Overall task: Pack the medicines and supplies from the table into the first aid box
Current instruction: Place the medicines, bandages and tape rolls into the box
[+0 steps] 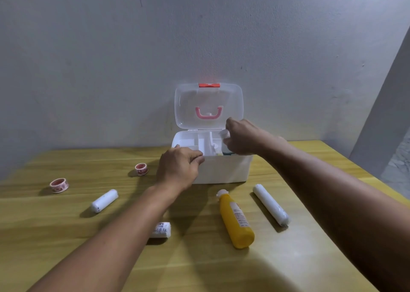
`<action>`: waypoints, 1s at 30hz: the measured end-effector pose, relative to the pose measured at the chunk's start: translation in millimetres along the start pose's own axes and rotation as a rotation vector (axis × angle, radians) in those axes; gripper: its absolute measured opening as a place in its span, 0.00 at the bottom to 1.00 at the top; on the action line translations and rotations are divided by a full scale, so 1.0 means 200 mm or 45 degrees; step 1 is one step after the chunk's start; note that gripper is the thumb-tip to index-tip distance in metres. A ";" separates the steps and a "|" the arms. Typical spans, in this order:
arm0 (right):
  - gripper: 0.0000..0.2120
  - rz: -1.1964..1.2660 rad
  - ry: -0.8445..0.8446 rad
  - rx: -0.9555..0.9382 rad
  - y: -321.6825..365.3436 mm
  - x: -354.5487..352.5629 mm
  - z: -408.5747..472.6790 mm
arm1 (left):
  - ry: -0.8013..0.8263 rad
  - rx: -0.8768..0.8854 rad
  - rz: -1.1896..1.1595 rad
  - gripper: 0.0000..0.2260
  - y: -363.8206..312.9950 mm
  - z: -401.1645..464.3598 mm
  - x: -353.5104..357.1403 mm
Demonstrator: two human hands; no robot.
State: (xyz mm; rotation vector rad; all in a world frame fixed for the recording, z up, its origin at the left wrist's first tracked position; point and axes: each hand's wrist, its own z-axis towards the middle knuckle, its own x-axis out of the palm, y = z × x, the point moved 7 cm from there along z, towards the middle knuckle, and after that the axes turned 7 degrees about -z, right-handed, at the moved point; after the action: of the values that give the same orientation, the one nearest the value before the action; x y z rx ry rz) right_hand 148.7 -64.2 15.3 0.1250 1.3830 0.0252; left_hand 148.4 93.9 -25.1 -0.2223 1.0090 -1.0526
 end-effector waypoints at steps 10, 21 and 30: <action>0.06 -0.026 -0.200 -0.055 -0.02 -0.07 -0.03 | 0.143 -0.167 0.009 0.09 0.02 0.05 -0.02; 0.11 0.079 -0.032 0.091 -0.09 0.04 0.01 | 0.125 -0.201 0.006 0.08 0.02 0.05 -0.02; 0.16 0.111 0.024 -0.028 0.04 0.07 0.05 | 0.121 -0.186 0.029 0.08 0.02 0.05 -0.01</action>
State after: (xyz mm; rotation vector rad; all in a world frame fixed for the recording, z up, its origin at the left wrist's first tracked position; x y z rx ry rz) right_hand 162.4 -56.1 4.2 0.1665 1.3950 0.1146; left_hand 157.0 95.2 -20.2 -0.2815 1.1732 -0.9767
